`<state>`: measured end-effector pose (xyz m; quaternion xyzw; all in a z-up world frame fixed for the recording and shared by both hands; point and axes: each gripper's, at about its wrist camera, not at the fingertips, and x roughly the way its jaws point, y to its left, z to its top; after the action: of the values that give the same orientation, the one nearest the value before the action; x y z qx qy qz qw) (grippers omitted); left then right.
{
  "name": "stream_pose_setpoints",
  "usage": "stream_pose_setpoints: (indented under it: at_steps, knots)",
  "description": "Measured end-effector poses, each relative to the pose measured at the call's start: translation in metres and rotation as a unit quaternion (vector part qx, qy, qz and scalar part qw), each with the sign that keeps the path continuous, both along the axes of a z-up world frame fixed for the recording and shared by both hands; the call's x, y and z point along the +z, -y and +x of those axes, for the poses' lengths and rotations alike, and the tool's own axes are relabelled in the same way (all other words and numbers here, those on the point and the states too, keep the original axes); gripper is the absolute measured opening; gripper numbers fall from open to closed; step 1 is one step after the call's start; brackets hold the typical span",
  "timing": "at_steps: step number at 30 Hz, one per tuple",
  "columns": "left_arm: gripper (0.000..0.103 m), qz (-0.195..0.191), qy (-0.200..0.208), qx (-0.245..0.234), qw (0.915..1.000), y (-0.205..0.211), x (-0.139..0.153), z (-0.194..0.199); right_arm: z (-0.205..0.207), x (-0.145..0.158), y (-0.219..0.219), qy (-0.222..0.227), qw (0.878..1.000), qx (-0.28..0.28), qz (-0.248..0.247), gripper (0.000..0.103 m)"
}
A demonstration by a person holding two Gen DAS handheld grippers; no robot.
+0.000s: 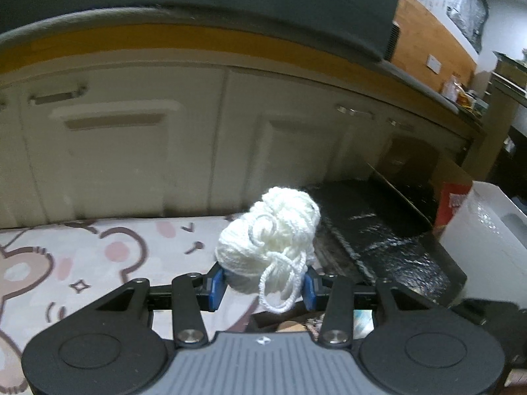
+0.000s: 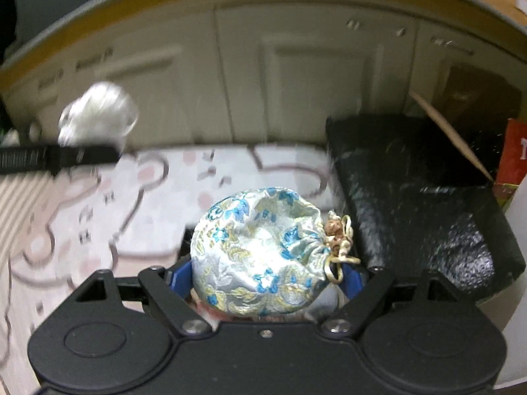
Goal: Organize objects
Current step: 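Lift and carry the pouch and yarn ball with both tools over the black box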
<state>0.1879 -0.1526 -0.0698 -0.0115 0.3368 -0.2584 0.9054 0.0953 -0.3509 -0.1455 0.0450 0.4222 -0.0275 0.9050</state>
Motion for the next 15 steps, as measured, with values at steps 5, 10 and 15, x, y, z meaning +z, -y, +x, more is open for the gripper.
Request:
stream_pose_setpoints:
  at_steps: [5,10,15]
  knots:
    - [0.046,-0.005,-0.011,-0.03,0.9995,0.024,-0.012,0.003,-0.003,-0.025,-0.002,-0.056,0.998,0.042,-0.008,0.086]
    - [0.046,-0.009,-0.026,-0.064,0.9976,0.049,-0.029,0.004,-0.005,-0.045,0.0,-0.103,0.993,0.058,0.005,0.086]
    - [0.046,-0.022,-0.045,-0.092,0.9945,0.071,-0.043,0.008,-0.005,-0.053,0.003,-0.109,0.991,0.067,0.033,0.086]
